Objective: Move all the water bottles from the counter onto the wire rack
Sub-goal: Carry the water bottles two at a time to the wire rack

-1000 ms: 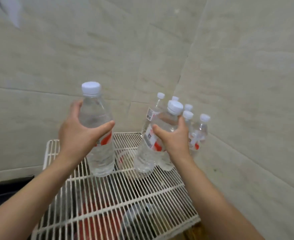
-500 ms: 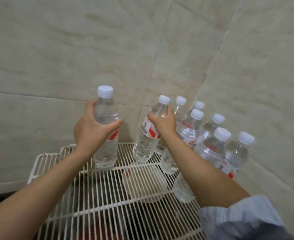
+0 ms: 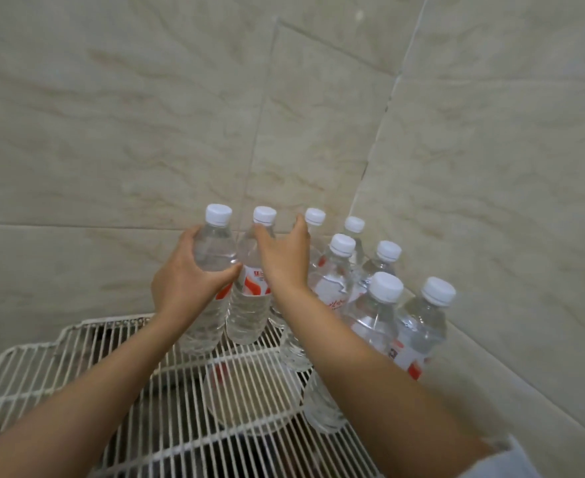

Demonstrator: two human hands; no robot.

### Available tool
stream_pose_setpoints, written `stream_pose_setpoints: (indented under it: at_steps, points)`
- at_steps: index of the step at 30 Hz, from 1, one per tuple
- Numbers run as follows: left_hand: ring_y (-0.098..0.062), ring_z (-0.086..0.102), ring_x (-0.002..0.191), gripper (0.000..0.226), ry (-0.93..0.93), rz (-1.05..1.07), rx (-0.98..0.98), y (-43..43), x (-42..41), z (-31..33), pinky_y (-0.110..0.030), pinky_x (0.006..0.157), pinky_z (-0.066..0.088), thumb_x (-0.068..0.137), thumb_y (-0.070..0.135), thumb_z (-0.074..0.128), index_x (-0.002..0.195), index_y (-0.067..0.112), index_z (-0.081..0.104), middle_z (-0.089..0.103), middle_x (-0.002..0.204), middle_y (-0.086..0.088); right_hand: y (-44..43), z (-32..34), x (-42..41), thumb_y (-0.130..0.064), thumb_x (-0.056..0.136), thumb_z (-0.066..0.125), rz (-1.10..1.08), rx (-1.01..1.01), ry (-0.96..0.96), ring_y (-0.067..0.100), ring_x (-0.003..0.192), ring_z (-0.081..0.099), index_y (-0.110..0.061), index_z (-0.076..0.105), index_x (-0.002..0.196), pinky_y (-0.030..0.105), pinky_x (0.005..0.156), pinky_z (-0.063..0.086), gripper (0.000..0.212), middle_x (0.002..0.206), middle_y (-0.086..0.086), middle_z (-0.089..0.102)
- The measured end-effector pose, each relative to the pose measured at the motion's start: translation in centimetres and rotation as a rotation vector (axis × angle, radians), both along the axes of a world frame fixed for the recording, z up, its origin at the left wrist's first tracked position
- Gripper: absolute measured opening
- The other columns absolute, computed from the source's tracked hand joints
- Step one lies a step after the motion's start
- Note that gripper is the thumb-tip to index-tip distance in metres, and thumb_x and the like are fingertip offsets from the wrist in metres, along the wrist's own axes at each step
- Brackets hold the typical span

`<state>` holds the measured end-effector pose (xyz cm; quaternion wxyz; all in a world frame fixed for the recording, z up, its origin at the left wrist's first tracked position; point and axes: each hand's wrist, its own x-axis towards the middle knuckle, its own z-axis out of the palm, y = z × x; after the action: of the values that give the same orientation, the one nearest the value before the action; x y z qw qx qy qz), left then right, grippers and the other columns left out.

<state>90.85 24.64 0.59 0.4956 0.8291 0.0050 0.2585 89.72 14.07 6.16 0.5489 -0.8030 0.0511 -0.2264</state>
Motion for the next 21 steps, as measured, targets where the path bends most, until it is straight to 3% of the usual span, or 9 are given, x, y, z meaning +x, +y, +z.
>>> stream_pose_setpoints:
  at_steps: [3, 7, 10, 14, 21]
  points:
    - [-0.030, 0.057, 0.108, 0.078, 0.027, -0.001, 0.024, -0.1, -0.3, 0.3, -0.034, 0.076, 0.039, 0.066, 0.045, 0.073, 0.131, 0.025, 0.035, 0.059, 0.123, -0.007, 0.2, -1.7, -4.1, -0.030, 0.087, 0.054, 0.088, 0.087, -0.047, 0.015, 0.139, 0.023, -0.020, 0.014, 0.145, 0.035, 0.113, 0.025, 0.071, 0.150, -0.001, 0.025]
    - [-0.029, 0.059, 0.106, 0.083, 0.088, -0.061, 0.032, 0.4, -1.5, 0.2, -0.039, 0.083, 0.047, 0.063, 0.047, 0.073, 0.131, 0.025, 0.032, 0.061, 0.120, -0.007, -1.0, -5.4, -8.6, -0.033, 0.090, 0.051, 0.211, 0.080, 0.036, 0.002, 0.125, 0.027, -0.028, 0.023, 0.139, 0.028, 0.107, 0.029, 0.057, 0.136, -0.013, 0.028]
    - [-0.026, 0.059, 0.109, 0.079, 0.144, -0.117, 0.082, 1.4, -3.3, -0.6, -0.045, 0.090, 0.049, 0.061, 0.042, 0.076, 0.127, 0.023, 0.036, 0.060, 0.122, -0.006, -2.5, -7.8, -10.3, -0.033, 0.091, 0.049, 0.236, -0.050, 0.154, 0.008, 0.129, 0.029, -0.025, 0.034, 0.132, 0.027, 0.106, 0.028, 0.045, 0.141, -0.007, 0.029]
    - [-0.035, 0.037, 0.130, 0.086, 0.307, 0.000, 0.229, 3.2, -7.0, -2.0, -0.047, 0.106, 0.034, 0.074, 0.031, 0.070, 0.142, 0.011, 0.020, 0.036, 0.143, -0.021, -3.2, -9.7, -12.4, -0.028, 0.091, 0.048, 0.300, -0.234, 0.315, 0.016, 0.132, 0.030, -0.018, 0.039, 0.132, 0.029, 0.109, 0.026, 0.043, 0.142, 0.001, 0.030]
    - [-0.038, 0.034, 0.131, 0.078, 0.341, 0.140, 0.268, 6.6, -17.0, -2.6, -0.046, 0.108, 0.030, 0.082, 0.030, 0.061, 0.143, 0.009, 0.018, 0.034, 0.143, -0.026, -2.1, -10.5, -18.2, -0.033, 0.093, 0.044, 0.442, -0.331, 0.321, 0.017, 0.130, 0.034, -0.016, 0.042, 0.131, 0.028, 0.106, 0.028, 0.041, 0.141, 0.004, 0.034]
